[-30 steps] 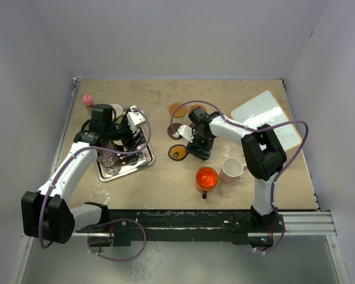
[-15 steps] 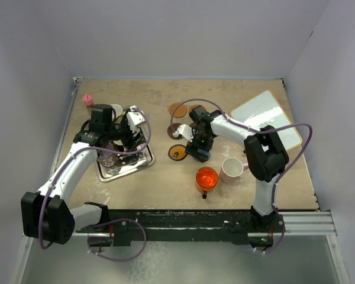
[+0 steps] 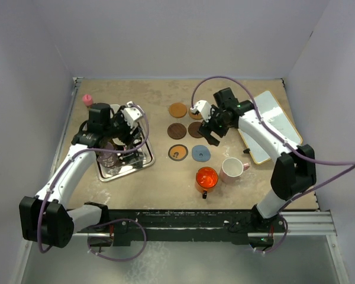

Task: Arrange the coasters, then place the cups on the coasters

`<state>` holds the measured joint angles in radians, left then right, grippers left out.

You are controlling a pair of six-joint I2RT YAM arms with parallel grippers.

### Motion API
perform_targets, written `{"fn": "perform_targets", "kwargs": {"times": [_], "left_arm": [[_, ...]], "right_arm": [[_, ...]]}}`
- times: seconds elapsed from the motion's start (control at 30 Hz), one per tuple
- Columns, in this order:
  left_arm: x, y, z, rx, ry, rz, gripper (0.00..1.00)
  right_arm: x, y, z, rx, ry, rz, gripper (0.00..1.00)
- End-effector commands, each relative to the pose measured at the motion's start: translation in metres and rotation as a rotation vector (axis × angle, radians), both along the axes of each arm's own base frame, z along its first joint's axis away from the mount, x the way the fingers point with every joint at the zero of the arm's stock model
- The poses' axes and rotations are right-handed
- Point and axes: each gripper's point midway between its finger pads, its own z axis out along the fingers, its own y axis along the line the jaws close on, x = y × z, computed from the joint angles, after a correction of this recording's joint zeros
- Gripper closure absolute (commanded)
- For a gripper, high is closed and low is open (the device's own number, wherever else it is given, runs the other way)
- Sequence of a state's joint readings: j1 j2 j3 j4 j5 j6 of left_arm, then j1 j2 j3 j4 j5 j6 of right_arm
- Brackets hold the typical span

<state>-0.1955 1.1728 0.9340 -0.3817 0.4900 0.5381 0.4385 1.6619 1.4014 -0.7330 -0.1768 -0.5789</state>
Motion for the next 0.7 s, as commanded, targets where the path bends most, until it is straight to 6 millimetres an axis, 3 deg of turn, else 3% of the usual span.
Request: {"fn": "perform_targets", "kwargs": {"times": [0.0, 0.17, 0.27, 0.47, 0.67], "left_arm": [[0.032, 0.030, 0.044, -0.027, -0.131, 0.256, 0.35], [0.045, 0.078, 0.049, -0.042, -0.112, 0.478, 0.34], [0.049, 0.095, 0.046, -0.074, -0.057, 0.535, 0.34], [0.048, 0.103, 0.031, -0.083, 0.022, 0.540, 0.34], [0.045, 0.094, 0.033, -0.104, 0.011, 0.489, 0.35]], "right_arm": [[-0.005, -0.018, 0.024, 0.089, -0.013, -0.137, 0.11], [-0.012, -0.032, 0.042, 0.153, -0.032, -0.257, 0.11], [-0.018, -0.034, 0.046, 0.174, -0.039, -0.288, 0.11], [-0.034, -0.048, 0.048, 0.136, -0.054, -0.300, 0.12], [-0.076, -0.077, 0.030, 0.029, 0.004, -0.276, 0.16]]}}
